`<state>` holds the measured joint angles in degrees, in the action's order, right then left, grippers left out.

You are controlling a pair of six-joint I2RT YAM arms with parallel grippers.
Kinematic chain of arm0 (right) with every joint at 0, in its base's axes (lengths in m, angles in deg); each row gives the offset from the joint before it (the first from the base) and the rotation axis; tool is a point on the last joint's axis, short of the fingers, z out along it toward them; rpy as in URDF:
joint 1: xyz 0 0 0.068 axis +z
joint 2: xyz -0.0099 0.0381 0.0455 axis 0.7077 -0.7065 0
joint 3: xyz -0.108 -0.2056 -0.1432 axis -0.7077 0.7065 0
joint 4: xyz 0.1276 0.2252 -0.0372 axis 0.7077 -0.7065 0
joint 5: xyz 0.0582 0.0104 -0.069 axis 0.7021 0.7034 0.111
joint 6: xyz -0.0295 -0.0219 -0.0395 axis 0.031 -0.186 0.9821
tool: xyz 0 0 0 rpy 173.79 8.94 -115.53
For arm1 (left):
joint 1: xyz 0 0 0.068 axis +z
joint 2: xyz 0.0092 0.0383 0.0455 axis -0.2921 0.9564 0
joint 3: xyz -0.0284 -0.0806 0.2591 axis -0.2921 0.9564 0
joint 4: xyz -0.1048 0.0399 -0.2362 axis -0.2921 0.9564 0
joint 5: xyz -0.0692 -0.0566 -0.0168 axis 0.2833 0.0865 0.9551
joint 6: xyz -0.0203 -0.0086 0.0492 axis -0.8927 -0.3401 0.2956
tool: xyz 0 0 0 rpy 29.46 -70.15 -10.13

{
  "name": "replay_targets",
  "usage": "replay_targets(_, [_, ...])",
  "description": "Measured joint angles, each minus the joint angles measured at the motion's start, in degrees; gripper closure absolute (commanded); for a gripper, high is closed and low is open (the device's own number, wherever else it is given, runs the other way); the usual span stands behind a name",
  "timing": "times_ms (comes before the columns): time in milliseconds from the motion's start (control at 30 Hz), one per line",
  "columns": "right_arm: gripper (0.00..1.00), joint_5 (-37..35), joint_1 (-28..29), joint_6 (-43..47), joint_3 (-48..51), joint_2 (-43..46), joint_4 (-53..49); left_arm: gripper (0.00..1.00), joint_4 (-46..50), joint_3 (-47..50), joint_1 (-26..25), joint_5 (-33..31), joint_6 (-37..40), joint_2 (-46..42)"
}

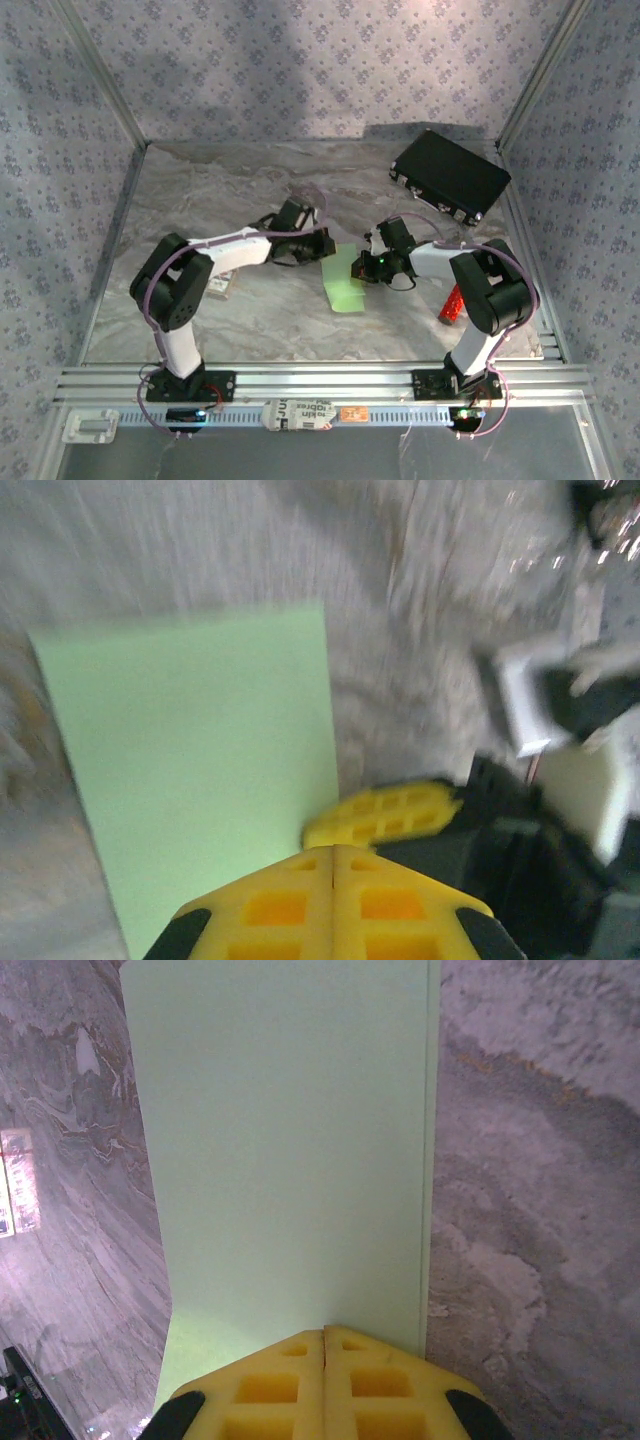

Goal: Fold a paper plane with a square sheet of paper (pick it up from the middle)
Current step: First fold the square sheet of paper in half at the center of the table.

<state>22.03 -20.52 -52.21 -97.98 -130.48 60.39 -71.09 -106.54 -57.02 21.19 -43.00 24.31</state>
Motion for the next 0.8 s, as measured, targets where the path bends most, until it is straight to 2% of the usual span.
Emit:
replay_targets(133, [1.00,0.00,0.00,0.00,0.07,0.00,0.04,1.00,-0.37,2.99,-2.49,2.05,-2.86,0.07])
replay_targets(367, [1.00,-0.09,0.00,0.02,0.33,0.15,0.42,0.99,-2.54,6.40,-2.47,3.48,-4.79,0.07])
replay_targets(800, [1.00,-0.17,0.00,0.02,0.37,0.15,0.44,1.00,-4.63,9.49,-2.49,4.46,-3.39,2.40])
